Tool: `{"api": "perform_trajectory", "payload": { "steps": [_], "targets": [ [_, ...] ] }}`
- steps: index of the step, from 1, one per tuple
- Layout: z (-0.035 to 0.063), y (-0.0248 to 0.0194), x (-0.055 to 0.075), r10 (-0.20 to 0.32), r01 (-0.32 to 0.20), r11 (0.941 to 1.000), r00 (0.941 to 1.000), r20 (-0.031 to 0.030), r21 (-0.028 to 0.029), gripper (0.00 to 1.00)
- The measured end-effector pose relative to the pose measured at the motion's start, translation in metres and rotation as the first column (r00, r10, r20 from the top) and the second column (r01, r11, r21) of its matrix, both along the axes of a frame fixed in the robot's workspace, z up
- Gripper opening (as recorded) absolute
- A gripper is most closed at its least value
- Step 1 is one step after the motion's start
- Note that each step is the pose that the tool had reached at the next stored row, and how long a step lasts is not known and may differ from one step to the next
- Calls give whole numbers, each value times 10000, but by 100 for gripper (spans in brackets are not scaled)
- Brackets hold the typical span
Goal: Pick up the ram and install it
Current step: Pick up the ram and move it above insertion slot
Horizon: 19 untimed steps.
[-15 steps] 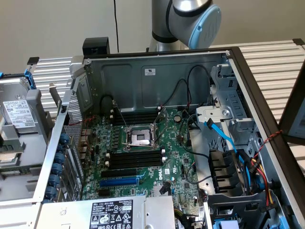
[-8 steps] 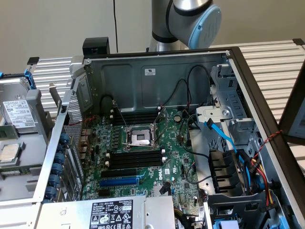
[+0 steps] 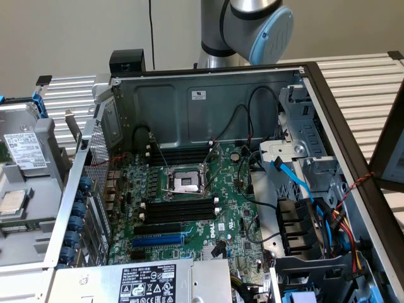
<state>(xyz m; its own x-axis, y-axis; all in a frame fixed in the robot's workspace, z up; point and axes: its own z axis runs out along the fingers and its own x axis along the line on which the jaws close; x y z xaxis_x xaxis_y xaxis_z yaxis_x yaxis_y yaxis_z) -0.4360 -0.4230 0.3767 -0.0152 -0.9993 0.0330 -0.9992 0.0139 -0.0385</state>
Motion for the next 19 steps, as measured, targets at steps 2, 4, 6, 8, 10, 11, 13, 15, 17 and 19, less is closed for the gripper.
{"api": "perform_trajectory", "payload": {
  "steps": [2,4,6,8,10,11,13,15,17,19],
  "targets": [
    [90,0,2,0,0,10000,10000,-1,-1,12],
    [184,0,5,0,0,10000,10000,0,0,12],
    [270,0,8,0,0,10000,10000,1,1,12],
    [275,0,9,1,-1,10000,10000,2,-32,12],
    [276,0,9,1,-1,10000,10000,1,-34,12],
    [276,1,12,1,-1,10000,10000,0,-35,12],
    [280,1,68,-1,1,10000,10000,-2,-36,12],
    [283,1,146,-1,1,10000,10000,0,-35,12],
    [288,1,239,-1,1,10000,10000,0,-35,12],
    [295,1,329,0,0,10000,10000,1,-34,12]
  ]
}}
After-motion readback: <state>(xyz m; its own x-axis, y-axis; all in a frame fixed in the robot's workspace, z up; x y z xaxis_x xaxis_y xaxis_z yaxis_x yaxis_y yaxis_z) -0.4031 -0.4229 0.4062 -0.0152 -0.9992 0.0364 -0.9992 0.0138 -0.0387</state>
